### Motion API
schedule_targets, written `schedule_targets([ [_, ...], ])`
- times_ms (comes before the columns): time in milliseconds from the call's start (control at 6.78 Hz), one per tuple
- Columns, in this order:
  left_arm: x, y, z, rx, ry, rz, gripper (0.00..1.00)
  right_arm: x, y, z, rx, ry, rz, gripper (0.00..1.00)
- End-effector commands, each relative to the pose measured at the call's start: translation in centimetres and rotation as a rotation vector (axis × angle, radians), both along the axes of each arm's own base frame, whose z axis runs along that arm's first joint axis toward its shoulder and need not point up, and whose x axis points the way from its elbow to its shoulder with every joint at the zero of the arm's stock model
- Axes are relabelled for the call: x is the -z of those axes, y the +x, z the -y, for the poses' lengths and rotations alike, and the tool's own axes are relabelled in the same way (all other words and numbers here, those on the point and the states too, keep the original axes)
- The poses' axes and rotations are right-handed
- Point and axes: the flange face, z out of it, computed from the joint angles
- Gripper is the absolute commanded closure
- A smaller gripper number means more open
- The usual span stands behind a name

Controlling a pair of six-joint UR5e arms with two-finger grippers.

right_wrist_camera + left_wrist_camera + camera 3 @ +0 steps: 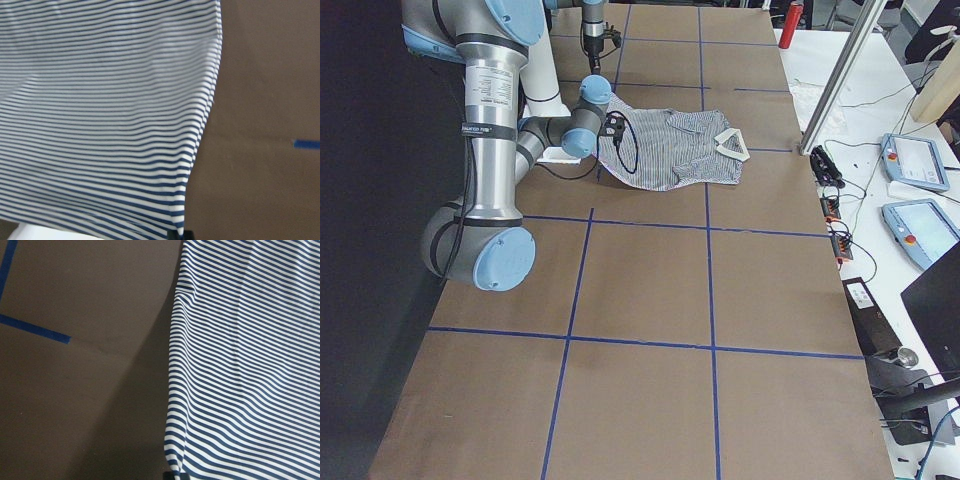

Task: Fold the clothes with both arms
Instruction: 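Lift the hem with both grippers and fold it toward the collar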

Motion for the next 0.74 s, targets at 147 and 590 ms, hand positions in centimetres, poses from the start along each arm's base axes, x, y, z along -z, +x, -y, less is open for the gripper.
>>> schedule_targets([
  [147, 0.1, -1.9, 10.2, 0.098, 0.158, 0.033, 1.00, 0.6, 1.0, 13.8, -0.144, 0.261, 0.016, 1.00],
  [590, -1.8, -0.7, 20.7, 0.192, 0.246, 0.076, 1.00, 1.1, -4.4, 26.1, -0.235, 0.430, -0.106, 1.00],
])
